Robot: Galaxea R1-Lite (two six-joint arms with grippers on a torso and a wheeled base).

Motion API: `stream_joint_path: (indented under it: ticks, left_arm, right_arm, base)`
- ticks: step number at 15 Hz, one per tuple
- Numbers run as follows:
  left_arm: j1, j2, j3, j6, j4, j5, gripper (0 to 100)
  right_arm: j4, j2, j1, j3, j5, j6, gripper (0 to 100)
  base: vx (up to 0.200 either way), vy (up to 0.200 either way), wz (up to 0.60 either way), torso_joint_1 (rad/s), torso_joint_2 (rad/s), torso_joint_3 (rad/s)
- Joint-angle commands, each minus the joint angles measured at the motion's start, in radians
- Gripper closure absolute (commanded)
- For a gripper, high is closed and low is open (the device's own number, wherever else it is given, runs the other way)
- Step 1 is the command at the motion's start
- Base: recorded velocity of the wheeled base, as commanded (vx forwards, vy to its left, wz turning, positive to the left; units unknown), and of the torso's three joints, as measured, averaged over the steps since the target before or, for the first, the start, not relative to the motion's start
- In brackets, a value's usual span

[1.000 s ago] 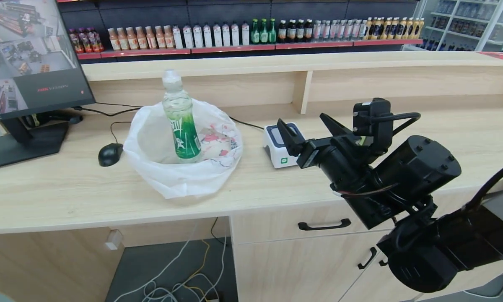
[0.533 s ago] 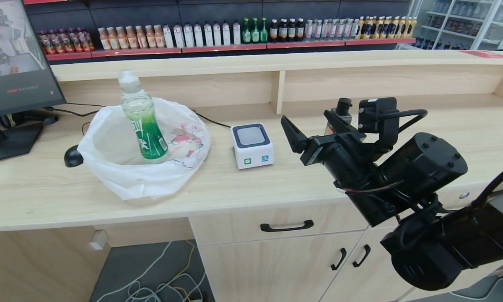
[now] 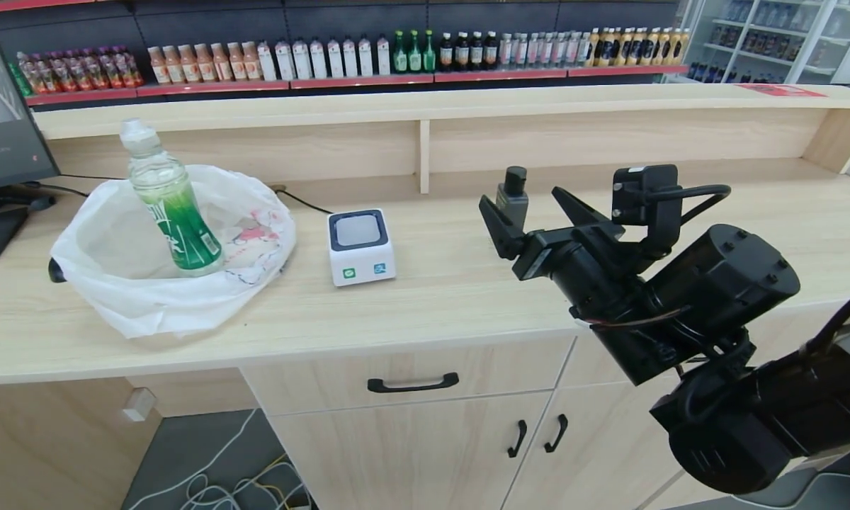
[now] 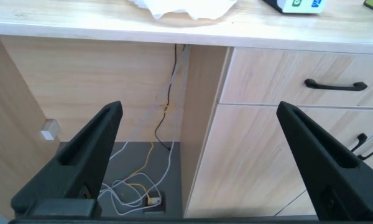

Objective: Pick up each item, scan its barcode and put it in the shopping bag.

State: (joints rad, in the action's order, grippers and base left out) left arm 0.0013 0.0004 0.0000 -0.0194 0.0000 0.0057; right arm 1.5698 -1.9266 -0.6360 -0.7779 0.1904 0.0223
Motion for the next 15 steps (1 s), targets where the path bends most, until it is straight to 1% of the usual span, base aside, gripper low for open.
stream_joint_path:
  ticks: [1, 4, 7, 8, 10, 12, 15]
  left_arm:
    - [0.0, 0.0, 0.0, -0.001, 0.0, 0.0, 0]
    - [0.0, 0.0, 0.0, 0.009, 0.0, 0.0, 0]
    - [0.0, 0.0, 0.0, 0.006, 0.0, 0.0, 0]
    - [0.0, 0.0, 0.0, 0.006, 0.0, 0.0, 0]
    - [0.0, 0.0, 0.0, 0.007, 0.0, 0.0, 0]
    - [0.0, 0.0, 0.0, 0.009, 0.0, 0.0, 0]
    - [0.0, 0.0, 0.0, 0.009, 0.0, 0.0, 0]
  right_arm:
    - [0.001, 0.0, 0.001, 0.006, 0.0, 0.001, 0]
    - [0.001, -0.002, 0.005, 0.009, 0.001, 0.001, 0]
    - [0.001, 0.012, 0.027, 0.048, 0.0, 0.005, 0]
    - [0.001, 0.008, 0.044, 0.035, 0.001, 0.005, 0]
    - [0.001, -0.018, 0.082, -0.038, 0.0, 0.018, 0]
    - [-0.007, -0.02, 0.091, -0.058, -0.012, 0.047, 0]
    - [-0.14, -0.022, 0.116, -0.078, -0.025, 0.048, 0]
  base:
    - [0.0, 0.0, 0.0, 0.0, 0.0, 0.0]
    - [0.0, 0.0, 0.0, 0.0, 0.0, 0.0]
    - [0.0, 0.0, 0.0, 0.0, 0.0, 0.0]
    - [0.0, 0.0, 0.0, 0.0, 0.0, 0.0]
    - [0.0, 0.0, 0.0, 0.0, 0.0, 0.0]
    - [0.0, 0.0, 0.0, 0.0, 0.0, 0.0]
    - [0.0, 0.0, 0.0, 0.0, 0.0, 0.0]
